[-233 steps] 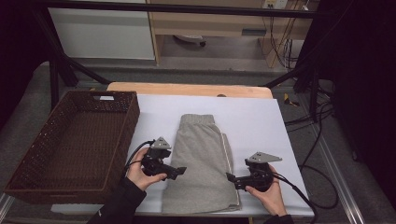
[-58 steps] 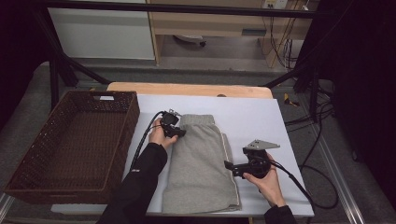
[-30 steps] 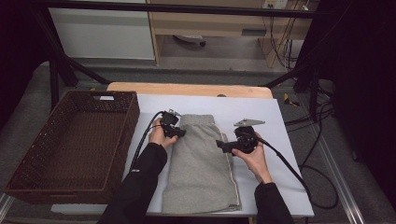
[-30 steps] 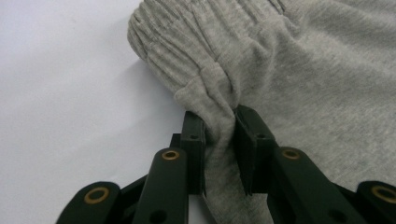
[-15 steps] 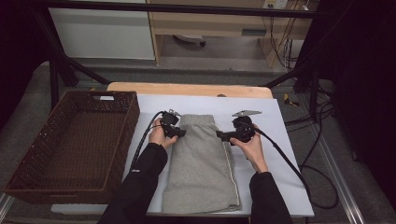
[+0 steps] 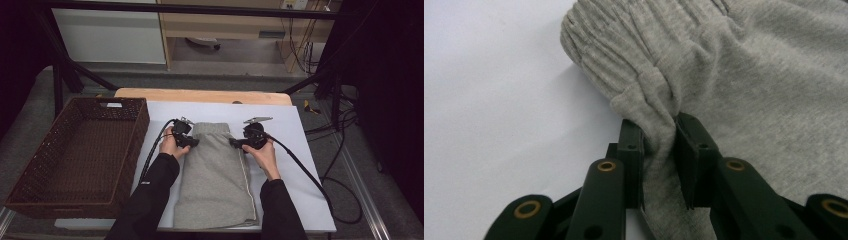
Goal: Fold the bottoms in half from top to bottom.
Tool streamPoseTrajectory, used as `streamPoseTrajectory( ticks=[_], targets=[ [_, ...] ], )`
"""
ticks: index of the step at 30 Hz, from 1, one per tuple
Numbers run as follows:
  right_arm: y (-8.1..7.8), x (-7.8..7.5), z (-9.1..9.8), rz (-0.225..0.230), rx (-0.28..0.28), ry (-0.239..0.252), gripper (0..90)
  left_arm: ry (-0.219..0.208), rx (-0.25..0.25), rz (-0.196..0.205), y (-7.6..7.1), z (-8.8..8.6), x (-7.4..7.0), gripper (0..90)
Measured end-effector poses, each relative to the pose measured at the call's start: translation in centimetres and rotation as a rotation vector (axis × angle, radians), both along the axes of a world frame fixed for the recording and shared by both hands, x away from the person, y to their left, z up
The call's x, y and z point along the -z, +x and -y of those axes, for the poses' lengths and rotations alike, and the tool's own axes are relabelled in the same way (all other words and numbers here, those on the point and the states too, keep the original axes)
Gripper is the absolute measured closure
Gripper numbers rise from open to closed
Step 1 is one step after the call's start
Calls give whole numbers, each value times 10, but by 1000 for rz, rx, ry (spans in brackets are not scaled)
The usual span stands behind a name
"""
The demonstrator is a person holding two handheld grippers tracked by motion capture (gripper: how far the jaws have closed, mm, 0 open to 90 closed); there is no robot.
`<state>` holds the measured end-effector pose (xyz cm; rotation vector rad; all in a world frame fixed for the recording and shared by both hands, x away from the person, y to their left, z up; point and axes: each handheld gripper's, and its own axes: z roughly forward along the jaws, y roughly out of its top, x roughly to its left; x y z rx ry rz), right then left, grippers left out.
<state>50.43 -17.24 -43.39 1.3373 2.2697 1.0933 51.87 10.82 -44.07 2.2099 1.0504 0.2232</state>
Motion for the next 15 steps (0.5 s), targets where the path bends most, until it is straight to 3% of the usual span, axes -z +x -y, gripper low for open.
streamPoseTrajectory(
  ticks=[7,10,15],
  targets=[
    [3,6,-1,-3,-25,-17,458,-1,-1,1,0,0,0,742],
    [5,9,-1,-34,-31,-14,495,3,-1,5,0,1,0,742],
    [5,11,-2,-35,-47,-26,512,4,3,3,0,0,0,742]
  ],
)
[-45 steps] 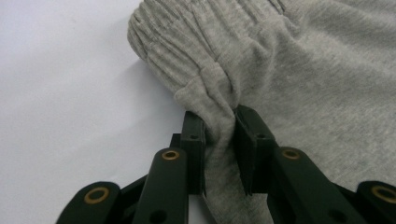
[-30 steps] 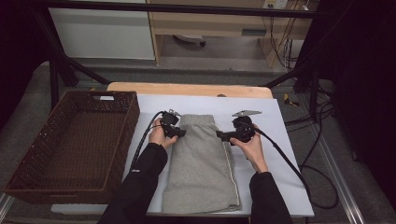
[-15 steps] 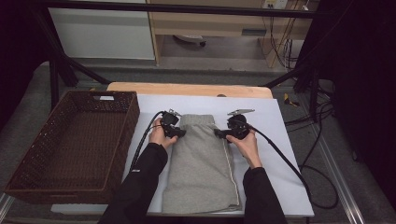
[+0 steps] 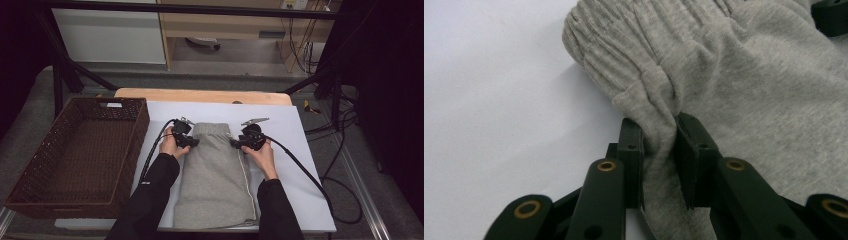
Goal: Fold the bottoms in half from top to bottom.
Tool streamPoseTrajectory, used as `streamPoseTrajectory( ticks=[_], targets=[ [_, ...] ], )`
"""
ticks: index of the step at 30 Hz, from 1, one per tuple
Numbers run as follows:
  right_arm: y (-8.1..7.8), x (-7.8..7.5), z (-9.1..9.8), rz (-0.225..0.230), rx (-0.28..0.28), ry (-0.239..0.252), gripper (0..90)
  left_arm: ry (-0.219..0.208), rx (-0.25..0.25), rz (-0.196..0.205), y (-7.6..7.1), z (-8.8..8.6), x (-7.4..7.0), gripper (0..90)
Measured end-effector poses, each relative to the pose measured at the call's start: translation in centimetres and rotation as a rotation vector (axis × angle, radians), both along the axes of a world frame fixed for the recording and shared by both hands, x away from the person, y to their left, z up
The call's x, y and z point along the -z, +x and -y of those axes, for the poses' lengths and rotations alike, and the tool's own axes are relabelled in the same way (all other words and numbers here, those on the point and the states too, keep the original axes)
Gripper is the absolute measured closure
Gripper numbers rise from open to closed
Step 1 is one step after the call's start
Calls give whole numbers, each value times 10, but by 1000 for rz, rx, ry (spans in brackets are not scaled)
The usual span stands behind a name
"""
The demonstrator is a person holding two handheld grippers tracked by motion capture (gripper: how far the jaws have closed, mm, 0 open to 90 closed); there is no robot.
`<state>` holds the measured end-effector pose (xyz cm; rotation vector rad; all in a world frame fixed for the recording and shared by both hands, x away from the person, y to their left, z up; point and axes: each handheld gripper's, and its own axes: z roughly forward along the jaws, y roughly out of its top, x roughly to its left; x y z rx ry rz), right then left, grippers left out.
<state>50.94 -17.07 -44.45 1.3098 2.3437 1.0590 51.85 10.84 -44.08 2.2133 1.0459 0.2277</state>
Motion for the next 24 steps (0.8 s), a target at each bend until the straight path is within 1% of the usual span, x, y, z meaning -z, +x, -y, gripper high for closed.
streamPoseTrajectory(
  ticks=[4,6,8,10,16,17,18,19,21,24],
  targets=[
    [0,1,0,-8,0,-2,519,-3,-3,1,0,0,0,742],
    [0,1,-1,-11,4,-1,537,1,-1,0,0,0,0,742],
    [-1,1,-1,-23,3,9,564,1,-2,-1,0,0,0,742],
    [-1,2,-1,-45,4,25,586,-1,-2,-2,0,0,0,742],
    [-1,1,-2,-70,8,36,624,-12,-6,-6,0,0,0,741],
    [-1,1,-2,-73,8,40,651,-13,-7,-8,0,-1,0,741],
    [-1,1,-2,-87,4,55,695,-14,-6,-8,0,-1,0,741],
    [0,1,-2,-98,2,65,716,-15,-6,-8,1,-1,0,741],
    [0,1,-2,-107,1,74,737,-17,-5,-10,1,-1,0,741],
    [0,1,-2,-106,-3,75,763,-15,-5,-14,1,-2,0,742]
  ],
)
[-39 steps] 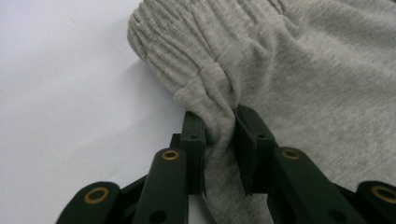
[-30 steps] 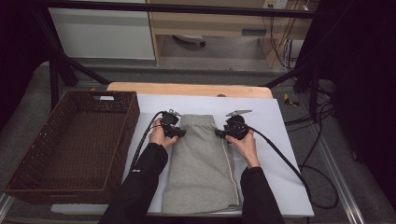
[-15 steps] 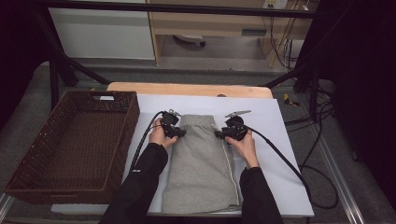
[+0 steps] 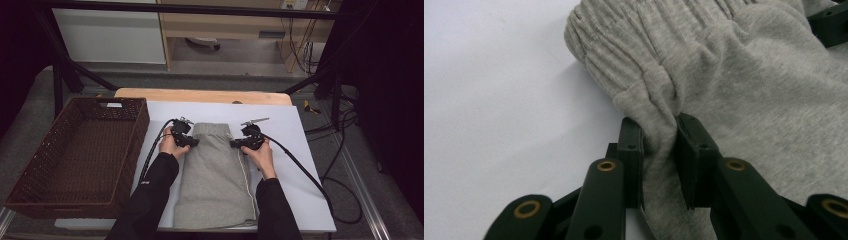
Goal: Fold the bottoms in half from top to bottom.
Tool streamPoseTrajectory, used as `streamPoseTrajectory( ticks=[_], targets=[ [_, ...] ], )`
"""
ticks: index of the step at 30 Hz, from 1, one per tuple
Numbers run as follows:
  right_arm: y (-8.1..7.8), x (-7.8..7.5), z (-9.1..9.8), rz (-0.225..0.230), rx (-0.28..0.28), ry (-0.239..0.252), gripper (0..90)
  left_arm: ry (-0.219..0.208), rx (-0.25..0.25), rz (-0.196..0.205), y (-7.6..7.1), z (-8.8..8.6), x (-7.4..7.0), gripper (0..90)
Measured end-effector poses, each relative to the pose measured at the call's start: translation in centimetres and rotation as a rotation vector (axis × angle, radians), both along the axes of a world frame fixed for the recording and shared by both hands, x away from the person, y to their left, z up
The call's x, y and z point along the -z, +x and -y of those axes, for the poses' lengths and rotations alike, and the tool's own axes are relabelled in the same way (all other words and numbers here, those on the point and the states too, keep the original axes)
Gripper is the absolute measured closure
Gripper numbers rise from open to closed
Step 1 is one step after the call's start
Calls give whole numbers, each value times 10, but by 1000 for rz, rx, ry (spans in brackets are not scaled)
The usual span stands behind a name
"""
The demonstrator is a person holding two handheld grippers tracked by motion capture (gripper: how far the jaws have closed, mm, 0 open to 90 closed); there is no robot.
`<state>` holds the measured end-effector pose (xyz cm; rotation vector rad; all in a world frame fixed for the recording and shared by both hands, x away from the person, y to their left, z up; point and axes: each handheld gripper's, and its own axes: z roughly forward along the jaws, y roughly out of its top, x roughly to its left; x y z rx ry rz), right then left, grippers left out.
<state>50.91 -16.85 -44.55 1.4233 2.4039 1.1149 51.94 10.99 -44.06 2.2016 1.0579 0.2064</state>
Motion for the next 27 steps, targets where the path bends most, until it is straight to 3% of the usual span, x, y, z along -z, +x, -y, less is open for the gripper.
streamPoseTrajectory(
  ticks=[6,10,27],
  targets=[
    [-1,-1,0,7,-1,-2,785,-14,-4,-5,-1,1,-1,810],
    [-2,-3,0,20,4,-4,795,2,-3,11,-3,0,-6,863],
    [-12,-23,5,114,1,14,804,-38,17,68,-11,-6,-28,877]
  ],
)
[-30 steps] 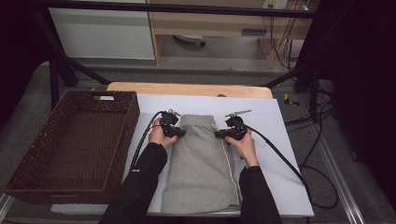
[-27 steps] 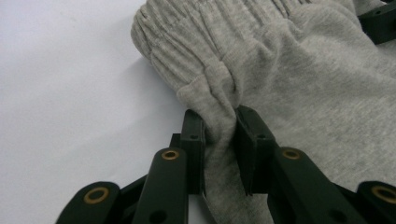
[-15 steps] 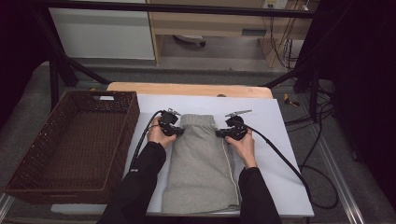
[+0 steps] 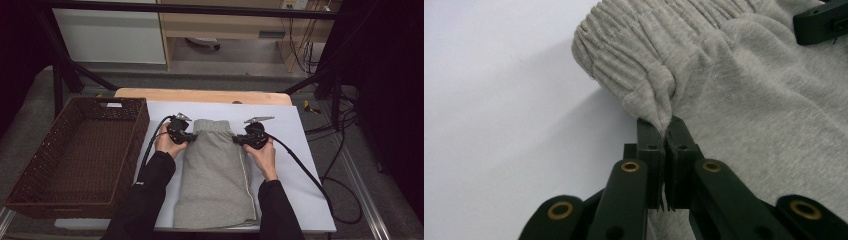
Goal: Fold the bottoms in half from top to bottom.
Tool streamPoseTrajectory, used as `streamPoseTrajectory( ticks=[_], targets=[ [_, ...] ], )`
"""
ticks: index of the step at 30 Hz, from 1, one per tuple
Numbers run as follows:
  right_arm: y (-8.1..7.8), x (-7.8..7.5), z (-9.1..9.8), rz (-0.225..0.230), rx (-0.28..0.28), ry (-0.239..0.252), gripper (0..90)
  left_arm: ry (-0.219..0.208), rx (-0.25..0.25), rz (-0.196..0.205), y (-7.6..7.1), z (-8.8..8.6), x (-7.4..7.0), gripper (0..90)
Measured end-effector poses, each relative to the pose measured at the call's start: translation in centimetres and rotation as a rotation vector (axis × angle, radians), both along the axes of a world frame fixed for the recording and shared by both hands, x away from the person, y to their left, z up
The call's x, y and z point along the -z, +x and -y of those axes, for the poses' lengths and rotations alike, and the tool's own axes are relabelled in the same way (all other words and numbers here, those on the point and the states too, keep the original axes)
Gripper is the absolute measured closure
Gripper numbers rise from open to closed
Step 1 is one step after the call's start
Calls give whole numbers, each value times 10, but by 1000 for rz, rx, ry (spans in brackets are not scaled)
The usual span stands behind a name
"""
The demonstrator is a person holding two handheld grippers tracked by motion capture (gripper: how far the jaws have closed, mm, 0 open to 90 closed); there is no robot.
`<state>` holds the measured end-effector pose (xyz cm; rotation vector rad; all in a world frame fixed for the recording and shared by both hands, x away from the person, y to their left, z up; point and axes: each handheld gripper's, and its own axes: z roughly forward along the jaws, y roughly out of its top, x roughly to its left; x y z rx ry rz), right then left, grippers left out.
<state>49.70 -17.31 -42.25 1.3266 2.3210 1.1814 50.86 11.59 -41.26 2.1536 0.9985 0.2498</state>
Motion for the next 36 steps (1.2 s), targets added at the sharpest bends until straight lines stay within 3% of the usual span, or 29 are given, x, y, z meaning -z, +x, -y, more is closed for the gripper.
streamPoseTrajectory(
  ticks=[6,10,25,36],
  targets=[
    [0,-7,2,53,18,18,804,-12,5,23,1,-1,-10,877],
    [-2,-8,3,82,5,4,804,-7,16,23,-1,0,-13,877],
    [-17,-14,4,152,-56,-46,804,-12,80,46,-28,-2,-18,877],
    [-32,-19,6,188,-89,-40,804,2,111,63,-45,-4,-22,876]
  ],
)
